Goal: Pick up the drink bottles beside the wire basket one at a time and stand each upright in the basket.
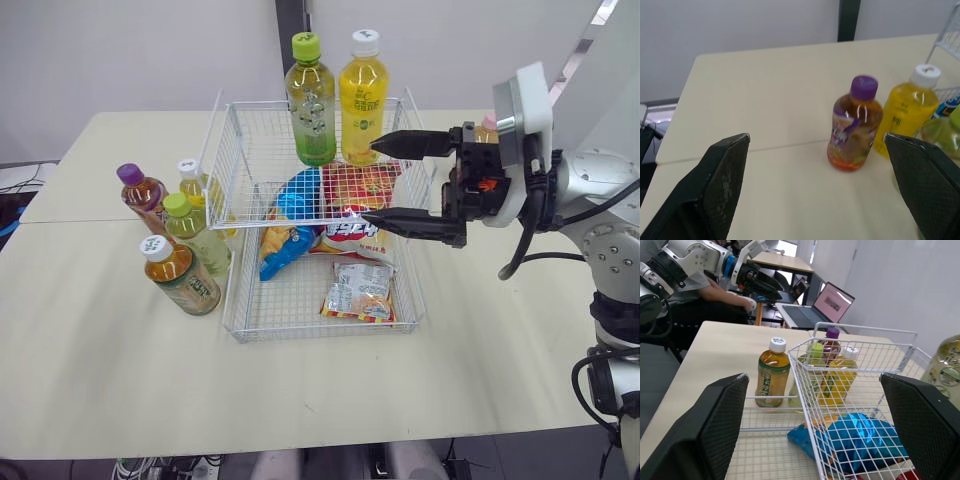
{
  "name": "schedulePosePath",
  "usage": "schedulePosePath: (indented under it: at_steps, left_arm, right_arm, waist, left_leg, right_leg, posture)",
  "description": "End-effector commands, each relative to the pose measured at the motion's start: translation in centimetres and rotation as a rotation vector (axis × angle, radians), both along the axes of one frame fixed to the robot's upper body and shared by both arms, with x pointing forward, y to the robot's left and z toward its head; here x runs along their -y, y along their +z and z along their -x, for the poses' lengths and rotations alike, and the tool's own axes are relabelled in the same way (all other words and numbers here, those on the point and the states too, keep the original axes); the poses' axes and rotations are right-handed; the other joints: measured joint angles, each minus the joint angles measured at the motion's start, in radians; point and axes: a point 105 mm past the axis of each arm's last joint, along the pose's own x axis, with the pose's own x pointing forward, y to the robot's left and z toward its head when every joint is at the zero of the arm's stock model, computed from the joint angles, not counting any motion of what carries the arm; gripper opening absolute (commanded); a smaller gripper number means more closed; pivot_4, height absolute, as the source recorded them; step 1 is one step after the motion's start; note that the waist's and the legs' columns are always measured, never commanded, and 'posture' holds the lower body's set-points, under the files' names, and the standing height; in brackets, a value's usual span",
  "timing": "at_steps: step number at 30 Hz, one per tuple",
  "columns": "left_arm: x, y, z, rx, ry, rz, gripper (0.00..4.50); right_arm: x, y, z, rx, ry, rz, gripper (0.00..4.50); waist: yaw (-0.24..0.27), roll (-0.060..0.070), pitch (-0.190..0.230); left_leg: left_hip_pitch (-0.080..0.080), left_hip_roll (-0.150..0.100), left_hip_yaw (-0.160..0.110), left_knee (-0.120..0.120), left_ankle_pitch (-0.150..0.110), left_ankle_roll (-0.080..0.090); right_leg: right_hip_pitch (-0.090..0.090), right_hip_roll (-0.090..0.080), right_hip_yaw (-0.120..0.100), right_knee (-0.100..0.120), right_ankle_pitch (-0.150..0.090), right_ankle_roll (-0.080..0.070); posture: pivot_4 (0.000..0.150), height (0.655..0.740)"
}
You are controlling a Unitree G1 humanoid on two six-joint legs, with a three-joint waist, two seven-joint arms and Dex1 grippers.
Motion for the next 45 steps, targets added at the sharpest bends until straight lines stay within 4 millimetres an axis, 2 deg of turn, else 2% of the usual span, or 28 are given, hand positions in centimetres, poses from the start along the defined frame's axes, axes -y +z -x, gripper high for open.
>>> schedulePosePath:
  at_steps: [1,7,10,16,26,33,36,39,45]
  left_arm:
    - [0.7,0.1,0.8,0.074,0.012,-0.027,4.48]
    - [2.6,-0.6,-1.1,0.125,0.007,0.001,4.48]
    - [4.3,-0.3,-3.5,0.17,-0.018,0.032,4.48]
    - [5.8,0.6,-7.8,0.212,-0.024,0.036,4.48]
    - [6.8,1.1,-13.3,0.198,-0.03,-0.012,4.48]
    - [6.8,1.0,-15.8,0.181,-0.003,-0.019,4.48]
    - [7.4,0.7,-16.6,0.163,-0.036,0.006,4.48]
    - [7.7,0.4,-17.0,0.143,-0.05,0.015,3.9]
    - [7.9,-0.1,-17.5,0.124,-0.061,0.003,2.01]
  right_arm:
    - [-0.1,0.3,0.3,0.023,-0.005,0.017,4.5]
    - [-0.9,-0.6,0.7,0.014,0.011,0.055,4.5]
    - [-1.7,-1.2,1.2,0.018,0.017,0.07,4.5]
    - [-2.5,-1.4,1.6,0.01,-0.019,0.039,4.5]
    - [-2.6,-1.5,1.8,-0.013,-0.052,0.016,4.5]
    - [-2.7,-1.4,1.9,-0.016,-0.056,0.007,4.5]
    - [-2.7,-1.4,1.9,-0.016,-0.061,0.002,4.5]
    - [-2.7,-1.2,1.9,-0.01,-0.069,-0.007,4.5]
    - [-2.7,-0.8,1.7,-0.003,-0.081,-0.023,4.5]
  waist:
    - [0.008,-0.001,-0.001]
    - [0.012,-0.005,-0.003]
    - [0.012,-0.004,-0.003]
    - [0.007,-0.004,-0.004]
    - [0.005,-0.004,-0.004]
    - [0.005,-0.004,-0.004]
    - [0.005,-0.004,-0.004]
    - [0.004,-0.004,-0.004]
    - [0.004,-0.004,-0.004]
  left_leg:
    - [0.0,0.0,0.0,0.0,0.0,0.0]
    - [0.001,0.0,-0.003,0.0,0.0,0.0]
    - [0.002,-0.001,-0.002,0.0,0.0,0.0]
    - [0.002,0.0,-0.001,0.0,0.0,0.0]
    - [0.002,0.0,0.002,-0.001,0.0,0.0]
    - [0.002,0.0,0.003,-0.001,0.0,0.0]
    - [0.002,0.0,0.004,-0.001,0.0,0.0]
    - [0.002,0.0,0.003,-0.001,0.0,0.0]
    - [0.002,0.0,0.003,-0.001,0.0,0.0]
  right_leg:
    - [0.0,0.0,0.0,0.0,0.0,0.0]
    - [0.002,-0.001,-0.001,-0.001,0.002,-0.001]
    - [0.002,-0.001,-0.001,0.0,0.002,-0.001]
    - [0.002,0.0,-0.002,0.0,0.002,-0.001]
    - [0.002,0.005,-0.002,0.0,0.002,-0.001]
    - [0.002,0.006,-0.002,0.0,0.002,-0.001]
    - [0.002,0.006,-0.002,0.0,0.002,-0.001]
    - [0.002,0.006,-0.002,0.0,0.002,-0.001]
    - [0.002,0.007,-0.002,0.0,0.002,-0.001]
  posture:
    - [0.15,0.74]
    - [0.15,0.74]
    - [0.15,0.74]
    - [0.15,0.74]
    - [0.15,0.74]
    - [0.15,0.74]
    - [0.15,0.74]
    - [0.15,0.74]
    - [0.15,0.74]
